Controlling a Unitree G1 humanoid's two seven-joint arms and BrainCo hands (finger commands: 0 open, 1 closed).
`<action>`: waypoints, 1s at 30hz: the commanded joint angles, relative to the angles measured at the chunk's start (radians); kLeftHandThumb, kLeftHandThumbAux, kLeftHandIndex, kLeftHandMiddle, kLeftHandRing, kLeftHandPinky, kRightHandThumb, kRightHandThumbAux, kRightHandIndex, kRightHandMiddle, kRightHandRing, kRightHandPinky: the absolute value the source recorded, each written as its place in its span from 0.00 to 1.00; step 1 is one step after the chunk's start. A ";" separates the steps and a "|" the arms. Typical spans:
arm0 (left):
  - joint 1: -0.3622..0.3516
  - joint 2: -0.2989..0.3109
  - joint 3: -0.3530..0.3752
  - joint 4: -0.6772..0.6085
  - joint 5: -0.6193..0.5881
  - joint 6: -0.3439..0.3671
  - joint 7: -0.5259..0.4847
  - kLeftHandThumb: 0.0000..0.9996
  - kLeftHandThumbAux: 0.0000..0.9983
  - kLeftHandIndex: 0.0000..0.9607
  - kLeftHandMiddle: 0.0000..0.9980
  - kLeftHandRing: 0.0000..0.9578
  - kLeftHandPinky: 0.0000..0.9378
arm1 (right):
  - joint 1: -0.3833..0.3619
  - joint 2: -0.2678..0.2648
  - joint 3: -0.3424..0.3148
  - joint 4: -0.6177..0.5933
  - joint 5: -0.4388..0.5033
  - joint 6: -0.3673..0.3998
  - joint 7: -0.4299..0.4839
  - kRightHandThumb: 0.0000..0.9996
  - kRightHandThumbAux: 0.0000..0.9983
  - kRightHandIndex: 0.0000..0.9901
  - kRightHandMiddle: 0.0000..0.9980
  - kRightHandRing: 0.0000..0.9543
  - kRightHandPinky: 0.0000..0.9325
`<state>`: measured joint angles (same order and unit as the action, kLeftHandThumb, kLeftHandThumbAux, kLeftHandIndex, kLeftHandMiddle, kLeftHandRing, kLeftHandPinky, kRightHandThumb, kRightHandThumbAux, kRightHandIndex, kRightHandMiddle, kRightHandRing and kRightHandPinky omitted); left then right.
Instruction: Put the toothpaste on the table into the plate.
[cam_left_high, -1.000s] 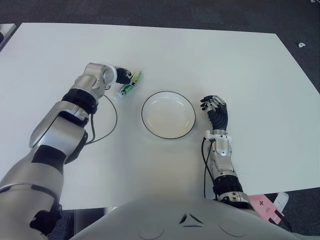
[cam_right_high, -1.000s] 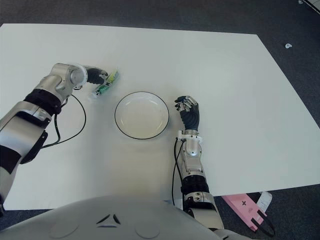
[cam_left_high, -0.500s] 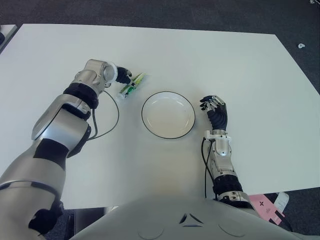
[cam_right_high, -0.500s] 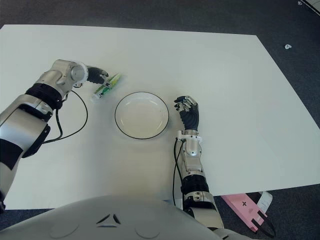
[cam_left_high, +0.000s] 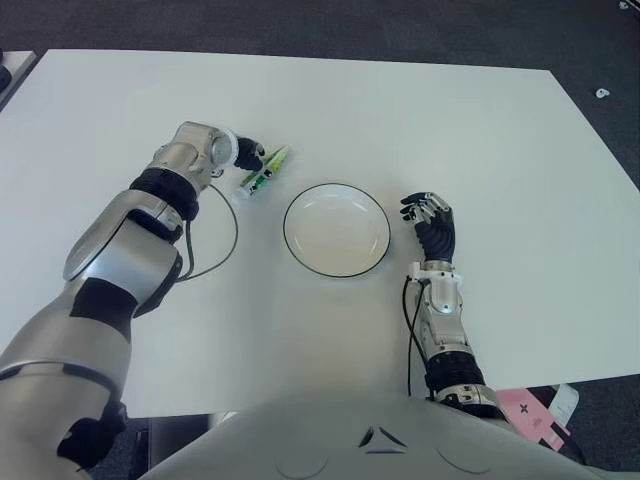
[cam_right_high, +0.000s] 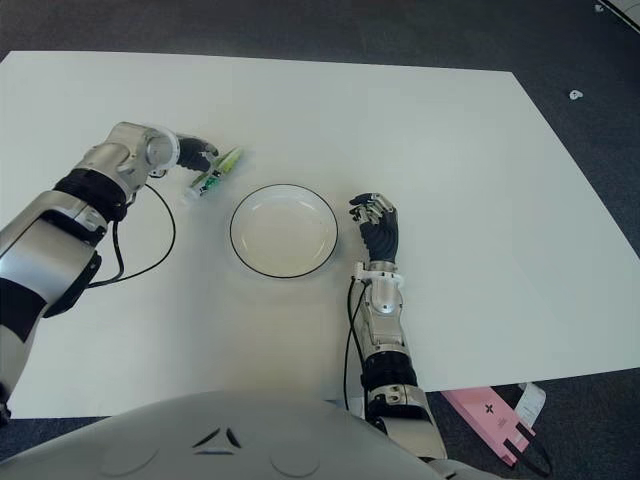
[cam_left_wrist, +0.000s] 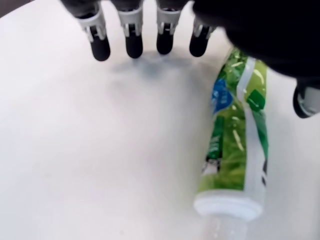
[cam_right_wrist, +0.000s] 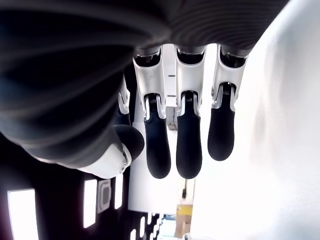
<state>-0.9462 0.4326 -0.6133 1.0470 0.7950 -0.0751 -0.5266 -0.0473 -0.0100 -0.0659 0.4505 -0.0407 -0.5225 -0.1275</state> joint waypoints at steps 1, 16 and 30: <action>0.178 -0.087 -0.066 0.091 0.017 0.017 0.000 0.22 0.26 0.00 0.00 0.00 0.03 | 0.061 0.012 0.000 0.031 -0.004 0.060 -0.007 0.71 0.73 0.43 0.49 0.53 0.54; 0.303 -0.097 -0.049 -0.059 0.014 0.182 0.142 0.30 0.18 0.00 0.00 0.00 0.00 | 0.078 0.008 -0.003 0.004 -0.006 0.068 -0.010 0.71 0.73 0.43 0.49 0.53 0.54; 0.541 -0.155 -0.034 -0.374 0.034 0.499 0.277 0.40 0.22 0.00 0.00 0.00 0.00 | 0.077 0.001 -0.004 0.010 -0.010 0.083 -0.010 0.71 0.73 0.43 0.50 0.53 0.54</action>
<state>-0.6682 0.3762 -0.6017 0.7260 0.8457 0.3030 -0.2057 -0.0276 -0.0102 -0.0638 0.4018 -0.0453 -0.5117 -0.1316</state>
